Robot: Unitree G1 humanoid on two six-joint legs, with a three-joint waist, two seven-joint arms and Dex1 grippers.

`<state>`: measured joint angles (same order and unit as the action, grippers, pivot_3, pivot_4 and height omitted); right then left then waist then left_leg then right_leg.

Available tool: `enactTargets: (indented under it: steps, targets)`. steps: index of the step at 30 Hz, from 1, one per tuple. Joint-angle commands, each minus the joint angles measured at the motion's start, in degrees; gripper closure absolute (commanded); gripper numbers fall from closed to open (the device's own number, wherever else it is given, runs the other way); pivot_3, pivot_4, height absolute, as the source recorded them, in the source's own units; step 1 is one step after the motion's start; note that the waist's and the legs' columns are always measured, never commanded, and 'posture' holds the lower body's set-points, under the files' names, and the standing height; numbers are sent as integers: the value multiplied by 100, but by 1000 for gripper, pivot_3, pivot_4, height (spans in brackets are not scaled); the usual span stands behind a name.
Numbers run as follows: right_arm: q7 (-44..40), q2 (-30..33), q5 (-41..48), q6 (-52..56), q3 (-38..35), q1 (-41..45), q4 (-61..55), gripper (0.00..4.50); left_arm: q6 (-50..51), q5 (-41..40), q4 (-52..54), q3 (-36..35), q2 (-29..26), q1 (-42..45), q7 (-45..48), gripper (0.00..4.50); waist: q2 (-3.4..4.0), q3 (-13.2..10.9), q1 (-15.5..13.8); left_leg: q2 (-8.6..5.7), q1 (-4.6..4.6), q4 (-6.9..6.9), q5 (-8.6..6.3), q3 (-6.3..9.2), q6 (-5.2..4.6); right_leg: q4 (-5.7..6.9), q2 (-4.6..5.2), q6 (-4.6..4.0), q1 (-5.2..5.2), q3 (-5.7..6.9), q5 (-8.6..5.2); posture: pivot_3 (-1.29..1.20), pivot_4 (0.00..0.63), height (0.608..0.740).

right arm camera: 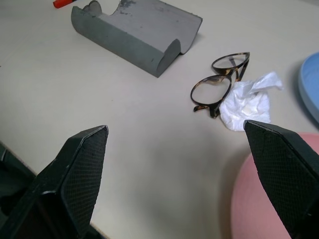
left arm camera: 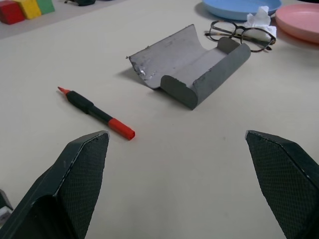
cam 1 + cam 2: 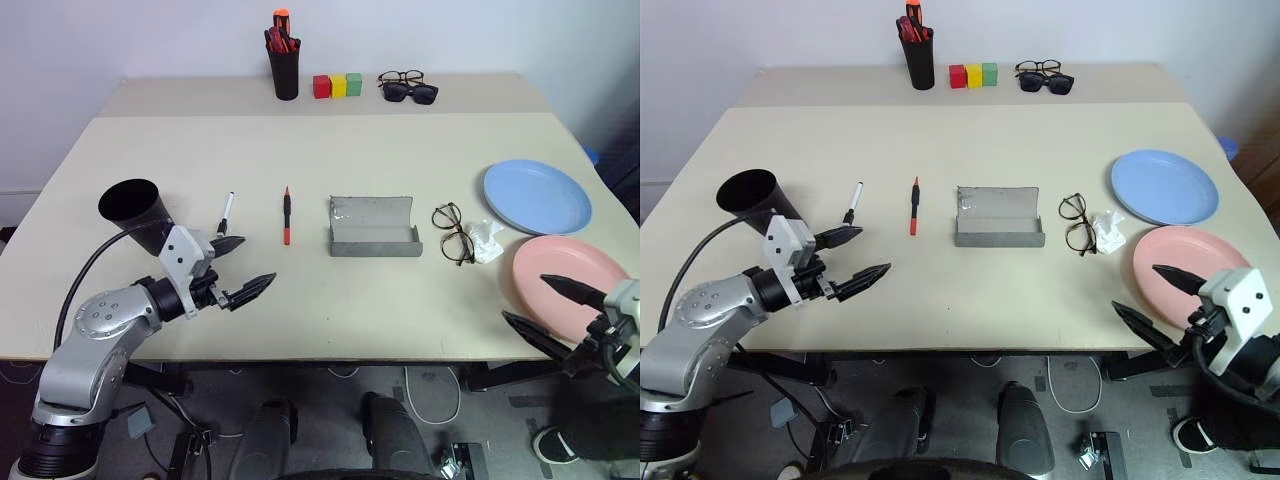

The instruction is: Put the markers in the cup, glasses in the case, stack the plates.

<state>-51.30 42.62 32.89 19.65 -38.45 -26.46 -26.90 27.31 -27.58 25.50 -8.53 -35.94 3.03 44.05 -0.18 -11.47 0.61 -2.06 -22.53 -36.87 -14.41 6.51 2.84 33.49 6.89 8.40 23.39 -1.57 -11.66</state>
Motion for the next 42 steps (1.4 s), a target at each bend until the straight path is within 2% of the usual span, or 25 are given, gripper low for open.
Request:
enactTargets:
  steps: [1,31,36,42]
  targets:
    - [-3,-27,132,-2,-149,10,-151,46,-47,-56,196,-28,-75,-8,35,0,0,0,1,0,0,0,0,0,0,0,0,0,0,0,0,0,150,740]
    - [-103,-160,-35,-370,72,366,218,46,268,-50,258,81,70,13,-545,0,0,0,0,0,-2,1,-1,0,1,-5,0,0,0,0,0,0,150,740]
    - [-411,20,161,-537,419,1133,600,46,1341,-136,295,153,610,642,-1675,0,-6,-4,5,0,0,-3,0,0,0,-5,0,1,-3,1,1,0,150,740]
    - [-1044,317,-74,-690,1555,2967,1574,46,3086,-43,-201,439,1916,2268,-3293,0,-20,-12,4,-6,7,-16,2,5,-2,6,0,8,-16,4,8,0,150,740]
